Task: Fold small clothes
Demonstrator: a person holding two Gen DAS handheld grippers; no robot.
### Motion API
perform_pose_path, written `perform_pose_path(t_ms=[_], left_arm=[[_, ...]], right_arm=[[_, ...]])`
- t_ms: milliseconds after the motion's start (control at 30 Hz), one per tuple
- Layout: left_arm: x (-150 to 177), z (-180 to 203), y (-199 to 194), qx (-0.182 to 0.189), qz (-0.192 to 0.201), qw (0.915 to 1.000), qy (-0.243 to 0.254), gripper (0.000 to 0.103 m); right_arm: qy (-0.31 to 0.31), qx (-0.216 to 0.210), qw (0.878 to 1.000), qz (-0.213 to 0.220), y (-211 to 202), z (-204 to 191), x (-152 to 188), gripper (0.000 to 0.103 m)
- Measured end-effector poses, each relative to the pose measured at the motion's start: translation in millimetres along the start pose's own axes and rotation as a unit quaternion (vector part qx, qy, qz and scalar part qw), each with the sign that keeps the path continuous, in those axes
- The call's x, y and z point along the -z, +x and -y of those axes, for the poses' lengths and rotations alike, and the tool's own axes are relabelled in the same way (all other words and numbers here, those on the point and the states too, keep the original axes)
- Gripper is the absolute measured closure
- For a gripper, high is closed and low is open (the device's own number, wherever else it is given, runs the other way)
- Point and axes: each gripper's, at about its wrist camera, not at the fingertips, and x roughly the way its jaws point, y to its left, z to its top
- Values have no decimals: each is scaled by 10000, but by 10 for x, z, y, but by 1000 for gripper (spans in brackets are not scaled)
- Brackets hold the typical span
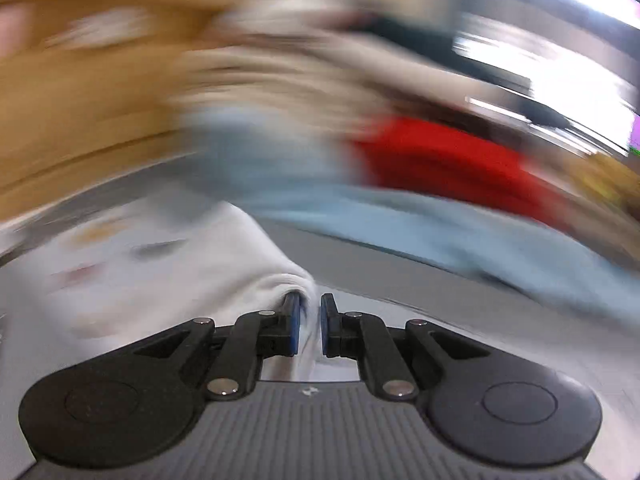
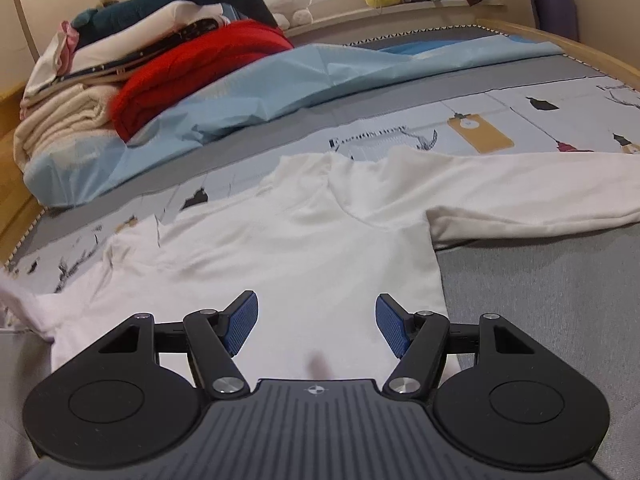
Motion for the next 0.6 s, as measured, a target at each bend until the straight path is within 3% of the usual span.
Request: perform_pose_path(t_ms=[33,67,100,133,200,267,333,433,600], left_arm=[[153,380,-64,567,-203,9974,397,87],[382,783,-113,1119,-531,9883,892,83],[604,1088,-142,1451,-832,9766,1355,67],[839,1339,-164,1629,-1106,9631,1835,48],[1262,1606,-234,1748,-1321,9367,2730,35],[1515,1587,-259,1466,-1389,9247,3228,28],[1572,1381,-226,1176,-1631,9262,3189,26],[1468,912,-264,676,-2069,9379,2699,25],[1105,126,-373,-633,-1843,9625,1889,17]], right_arm=[[33,-14,10000,10,-7,6,-15,36],[60,-32,10000,8,-12,15,-29,36],[82,-43,10000,0,-15,26,-41,36],[102,-50,9999,-7,-21,38,-49,36],[130,-59,9999,-13,-40,78,-80,36],[204,-75,9998,5,-76,139,-127,36],[364,-123,9993,33,-118,214,-174,36],[730,-235,9971,-14,-141,321,-240,36],[1388,-762,9873,-126,-114,392,-296,36]])
